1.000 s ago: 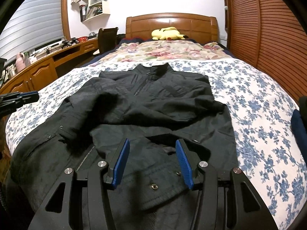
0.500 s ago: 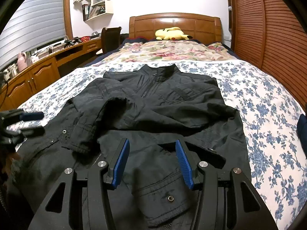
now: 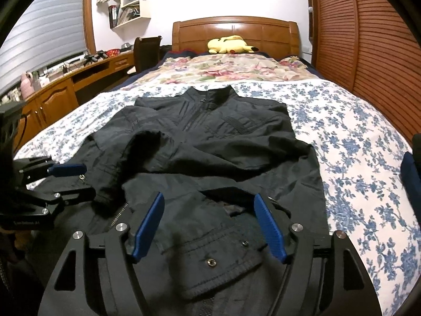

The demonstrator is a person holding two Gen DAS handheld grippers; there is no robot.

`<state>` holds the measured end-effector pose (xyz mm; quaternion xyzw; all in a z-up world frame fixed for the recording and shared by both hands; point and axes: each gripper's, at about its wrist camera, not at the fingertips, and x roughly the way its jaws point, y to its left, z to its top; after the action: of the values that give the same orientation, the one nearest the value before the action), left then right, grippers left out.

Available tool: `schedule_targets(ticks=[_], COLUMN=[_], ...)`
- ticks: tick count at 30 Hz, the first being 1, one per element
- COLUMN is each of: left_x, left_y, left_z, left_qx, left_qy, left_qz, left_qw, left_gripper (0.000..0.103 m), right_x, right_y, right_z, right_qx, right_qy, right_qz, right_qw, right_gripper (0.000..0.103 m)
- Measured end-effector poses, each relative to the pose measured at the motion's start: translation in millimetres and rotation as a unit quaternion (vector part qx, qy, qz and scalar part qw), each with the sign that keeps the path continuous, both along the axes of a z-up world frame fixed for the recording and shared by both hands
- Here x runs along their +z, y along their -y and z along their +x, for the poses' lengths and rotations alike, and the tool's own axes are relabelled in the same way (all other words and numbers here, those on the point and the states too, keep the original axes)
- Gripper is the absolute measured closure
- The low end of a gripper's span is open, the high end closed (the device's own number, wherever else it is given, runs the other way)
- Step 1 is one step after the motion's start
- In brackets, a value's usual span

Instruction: Fold large clothes

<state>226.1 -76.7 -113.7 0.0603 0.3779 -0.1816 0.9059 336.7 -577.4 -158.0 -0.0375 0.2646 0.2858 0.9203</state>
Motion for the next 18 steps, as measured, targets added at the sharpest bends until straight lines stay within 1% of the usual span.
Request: schedule_targets(ticks=[1, 4, 6, 8, 10, 12, 14, 18], left_x=[-1.3, -7.9, -14.0, -19.1, -19.4, -16.7, -8.7, 17.6], left_y=[1.8, 5.3, 6.1, 2.6, -4.0, -10.3, -18.6, -38.6], left_z=[1.0, 4.1, 6.0, 6.9, 6.7, 4.8, 1.2, -14.7], left_qx=[0.000, 0.001, 0.005, 0.005, 0.004, 0.004, 0.006, 0.011], left_qy=[-0.001, -0.007, -0.009, -0.016, -0.018, -0.015, -0.004, 0.026], left_qz=[0.004, 0.023, 0.044, 0.057, 0.058, 0.057, 0.051, 0.043], left_qw=[1.0000, 0.9997, 0.9990, 0.9982, 0.9982, 0.9982, 0.9987, 0.9987], left_gripper=[0.050, 0.056, 0.060, 0.069, 0.088, 0.095, 0.096, 0.096], right_x=[0.2, 2.5, 3.5, 3.9, 3.1, 2.5, 2.7, 3.3], right_y=[0.6, 3.1, 5.0, 6.1, 6.3, 6.1, 6.0, 5.9], right_z=[-0.5, -1.5, -1.8, -2.6, -3.5, -3.5, -3.4, -3.0], right_qx=[-0.001, -0.002, -0.003, -0.003, -0.001, 0.001, 0.001, 0.002], right_qy=[0.000, 0.001, 0.002, 0.002, 0.001, 0.001, 0.001, 0.002], right_qz=[0.000, 0.005, 0.009, 0.012, 0.013, 0.012, 0.012, 0.015], right_qw=[1.000, 1.000, 1.000, 1.000, 1.000, 1.000, 1.000, 1.000], right_gripper=[0.030, 0.030, 0.030, 0.030, 0.030, 0.030, 0.030, 0.030])
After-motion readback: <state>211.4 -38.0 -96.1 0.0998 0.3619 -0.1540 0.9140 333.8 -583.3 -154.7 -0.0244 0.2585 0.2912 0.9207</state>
